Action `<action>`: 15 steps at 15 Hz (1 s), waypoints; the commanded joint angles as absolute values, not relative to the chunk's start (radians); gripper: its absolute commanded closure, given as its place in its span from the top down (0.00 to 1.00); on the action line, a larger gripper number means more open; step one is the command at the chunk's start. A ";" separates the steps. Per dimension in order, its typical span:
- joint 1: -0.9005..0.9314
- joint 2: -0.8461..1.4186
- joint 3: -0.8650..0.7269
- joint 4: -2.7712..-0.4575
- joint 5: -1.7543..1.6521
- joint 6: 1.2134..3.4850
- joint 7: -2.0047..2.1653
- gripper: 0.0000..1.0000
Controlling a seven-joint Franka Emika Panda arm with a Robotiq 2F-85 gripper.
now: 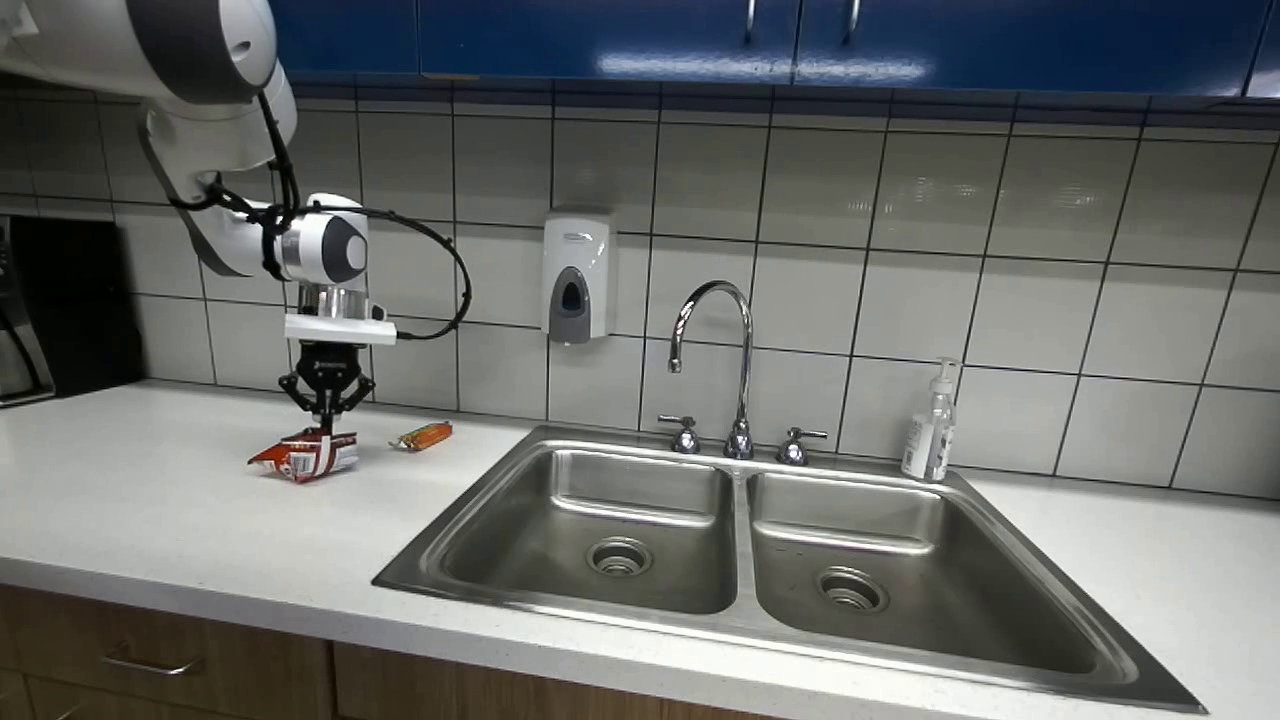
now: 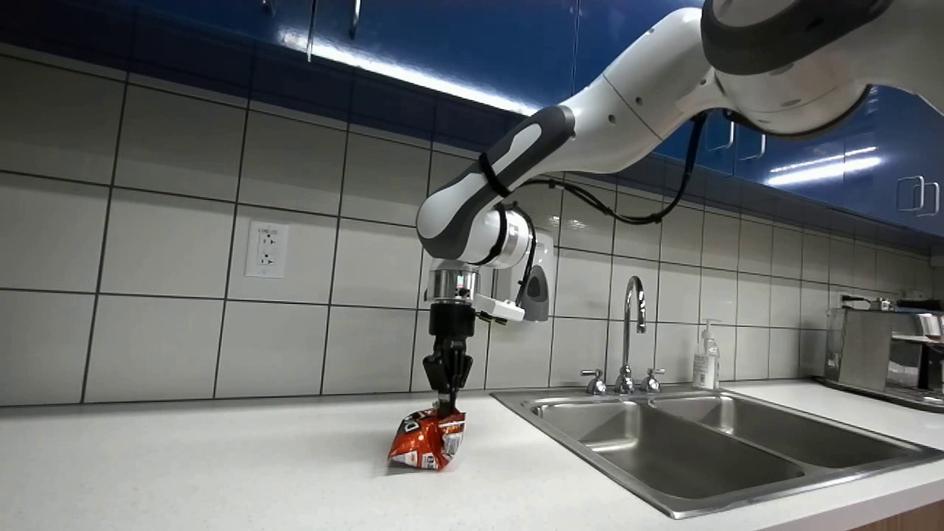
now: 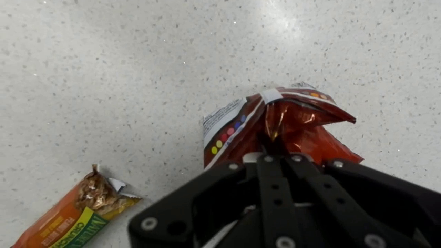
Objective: Put the packet into the sink
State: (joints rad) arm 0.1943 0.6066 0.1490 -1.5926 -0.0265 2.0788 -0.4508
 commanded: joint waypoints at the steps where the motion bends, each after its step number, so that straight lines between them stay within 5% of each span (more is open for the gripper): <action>1: 0.161 0.603 0.170 -1.576 -0.037 2.053 -0.461 0.00; 15: 0.083 0.394 0.182 -1.734 0.049 2.093 -0.471 0.00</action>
